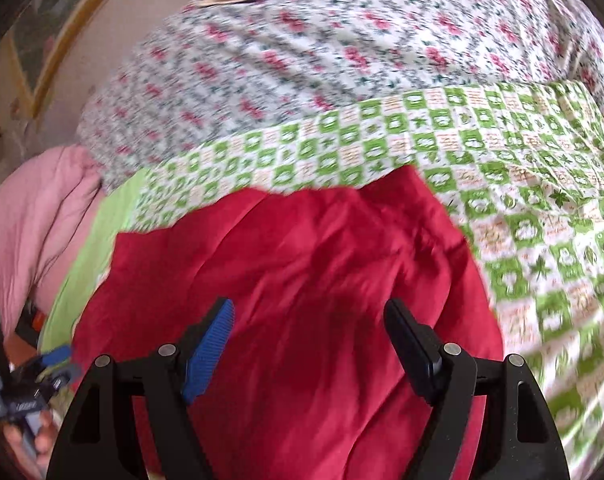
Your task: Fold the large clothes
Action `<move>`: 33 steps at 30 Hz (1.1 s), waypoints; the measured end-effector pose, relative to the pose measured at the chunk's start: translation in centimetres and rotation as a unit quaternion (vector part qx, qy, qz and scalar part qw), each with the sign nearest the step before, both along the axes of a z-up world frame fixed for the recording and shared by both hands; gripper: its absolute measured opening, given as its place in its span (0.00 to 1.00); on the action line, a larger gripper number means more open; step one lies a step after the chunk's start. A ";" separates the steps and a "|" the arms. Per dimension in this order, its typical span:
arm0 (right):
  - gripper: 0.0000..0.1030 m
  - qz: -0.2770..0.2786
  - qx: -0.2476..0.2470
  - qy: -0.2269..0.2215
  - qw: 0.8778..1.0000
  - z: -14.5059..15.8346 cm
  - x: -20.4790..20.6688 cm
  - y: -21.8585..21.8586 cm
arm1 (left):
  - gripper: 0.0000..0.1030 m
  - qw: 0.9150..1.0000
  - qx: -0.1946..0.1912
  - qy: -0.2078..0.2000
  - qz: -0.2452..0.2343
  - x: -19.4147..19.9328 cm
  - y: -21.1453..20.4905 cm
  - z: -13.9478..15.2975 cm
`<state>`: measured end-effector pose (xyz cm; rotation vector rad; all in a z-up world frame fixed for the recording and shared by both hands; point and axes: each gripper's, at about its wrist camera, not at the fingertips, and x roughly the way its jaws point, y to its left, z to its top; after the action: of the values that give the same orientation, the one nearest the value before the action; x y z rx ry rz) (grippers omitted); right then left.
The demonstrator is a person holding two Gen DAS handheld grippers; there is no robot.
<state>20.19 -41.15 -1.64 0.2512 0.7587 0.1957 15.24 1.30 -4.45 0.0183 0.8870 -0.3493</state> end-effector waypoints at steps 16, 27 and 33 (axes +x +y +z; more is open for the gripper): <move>0.76 0.004 -0.086 -0.004 0.996 -1.3 -9.1 1.4 | 1.00 0.999 0.033 0.013 -0.006 0.0 -0.5 -3.8; 0.78 0.004 -0.063 0.044 0.997 -5.8 -6.7 -0.1 | 0.98 0.999 0.031 0.004 -0.009 -1.8 0.0 -2.1; 0.80 0.002 -0.070 0.033 0.997 -5.9 -6.8 0.4 | 0.98 0.999 0.036 -0.009 0.006 -2.8 0.6 -1.3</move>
<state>13.44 -40.71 -7.58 0.1224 0.8346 0.1381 12.45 1.90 -5.71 0.0824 0.8811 -0.3055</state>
